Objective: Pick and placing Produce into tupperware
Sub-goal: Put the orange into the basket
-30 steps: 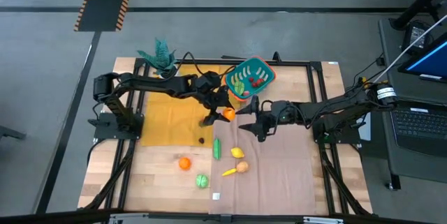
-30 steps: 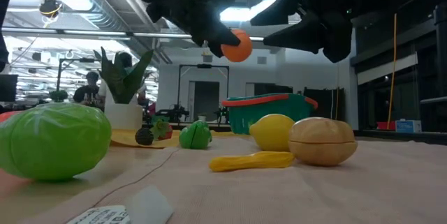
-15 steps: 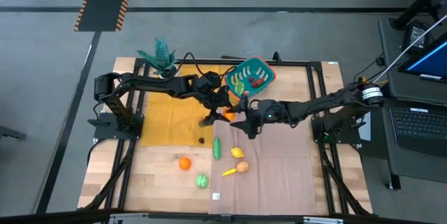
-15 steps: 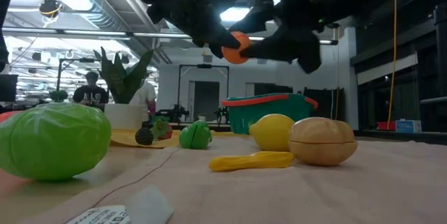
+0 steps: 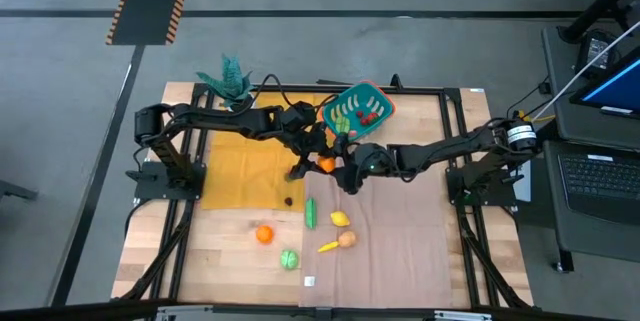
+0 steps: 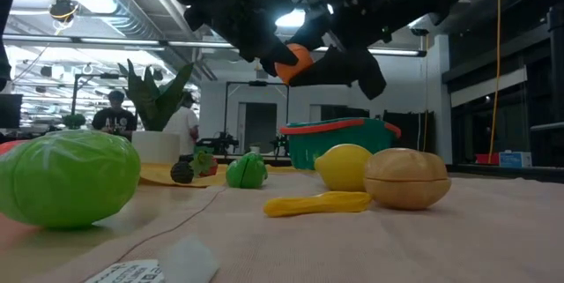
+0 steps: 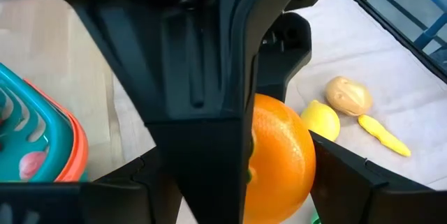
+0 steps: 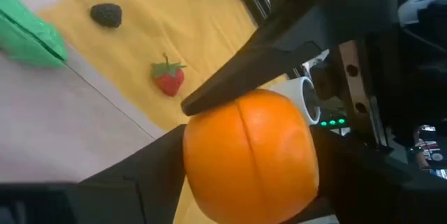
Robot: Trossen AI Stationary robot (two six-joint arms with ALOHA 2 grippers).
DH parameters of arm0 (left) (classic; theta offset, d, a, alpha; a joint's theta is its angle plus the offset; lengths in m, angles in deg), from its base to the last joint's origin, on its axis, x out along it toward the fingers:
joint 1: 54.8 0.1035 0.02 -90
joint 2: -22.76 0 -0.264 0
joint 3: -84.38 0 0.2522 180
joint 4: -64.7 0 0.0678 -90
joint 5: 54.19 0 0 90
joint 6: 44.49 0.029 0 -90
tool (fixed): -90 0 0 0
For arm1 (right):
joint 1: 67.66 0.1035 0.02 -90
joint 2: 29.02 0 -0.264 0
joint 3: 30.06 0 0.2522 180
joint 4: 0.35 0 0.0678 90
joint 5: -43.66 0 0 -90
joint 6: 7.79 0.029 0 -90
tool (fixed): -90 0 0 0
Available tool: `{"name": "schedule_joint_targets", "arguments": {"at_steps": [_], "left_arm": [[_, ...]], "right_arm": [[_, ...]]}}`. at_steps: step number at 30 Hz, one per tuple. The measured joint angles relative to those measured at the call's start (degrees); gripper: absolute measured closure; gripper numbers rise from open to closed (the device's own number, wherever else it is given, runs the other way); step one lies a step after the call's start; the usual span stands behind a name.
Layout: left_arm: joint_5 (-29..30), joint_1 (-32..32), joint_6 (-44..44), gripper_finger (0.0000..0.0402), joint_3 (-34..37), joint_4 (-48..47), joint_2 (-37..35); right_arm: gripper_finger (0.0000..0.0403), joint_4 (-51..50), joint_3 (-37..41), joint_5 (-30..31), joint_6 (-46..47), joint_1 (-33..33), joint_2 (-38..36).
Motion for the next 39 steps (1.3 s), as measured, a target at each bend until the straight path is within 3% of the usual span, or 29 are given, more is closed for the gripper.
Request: {"name": "schedule_joint_targets", "arguments": {"at_steps": [10,19,39], "left_arm": [[0.21,-0.01,-0.02,0.0163,0.04,-0.49,0.02],[-0.21,-0.01,-0.46,0.0163,0.04,-0.53,0.04],[5.86,-0.02,0.04,0.0129,0.04,-0.91,0.05]], "right_arm": [[0.0128,-0.33,0.00,-0.03,0.03,0.13,0.28],[0.0198,-0.60,0.00,-0.20,-0.55,0.28,0.28],[0.0202,-0.20,0.00,4.35,3.64,1.35,0.28]]}}
